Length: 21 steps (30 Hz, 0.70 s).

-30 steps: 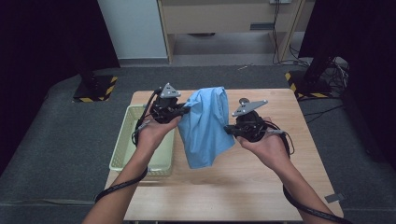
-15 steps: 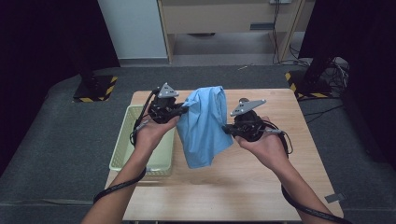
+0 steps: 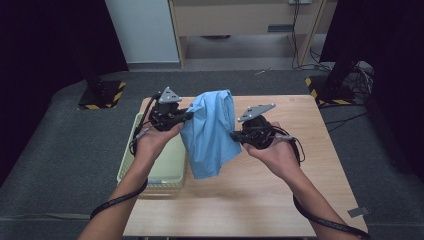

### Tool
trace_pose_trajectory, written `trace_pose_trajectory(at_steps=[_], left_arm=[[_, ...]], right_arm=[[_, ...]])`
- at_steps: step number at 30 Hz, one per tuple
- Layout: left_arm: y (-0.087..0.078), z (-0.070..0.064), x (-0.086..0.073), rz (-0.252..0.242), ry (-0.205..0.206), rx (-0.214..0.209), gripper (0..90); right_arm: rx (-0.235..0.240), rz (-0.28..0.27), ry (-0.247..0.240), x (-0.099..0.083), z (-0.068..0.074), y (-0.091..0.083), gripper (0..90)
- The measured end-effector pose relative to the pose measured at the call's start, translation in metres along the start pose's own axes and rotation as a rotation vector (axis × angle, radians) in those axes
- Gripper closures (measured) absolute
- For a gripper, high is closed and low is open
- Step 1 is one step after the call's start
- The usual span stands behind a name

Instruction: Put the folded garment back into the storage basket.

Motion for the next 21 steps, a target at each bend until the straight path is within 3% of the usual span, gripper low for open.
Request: trace_pose_trajectory(at_steps=[21], left_arm=[[-0.045,0.035,0.008,-0.002,0.007,0.066,80.7]], right_arm=[[0.041,-0.065,-0.015,0.035,0.019,0.026,88.4]])
Point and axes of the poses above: each handheld gripper's, and its own axes: y roughly forward along the jaws, x roughly out of its top, z roughly to its left, the point moved 1 cm from there along y, roughly forward along the jaws, and after that the axes turned 8 degrees about -z, right-handed, at the moved point
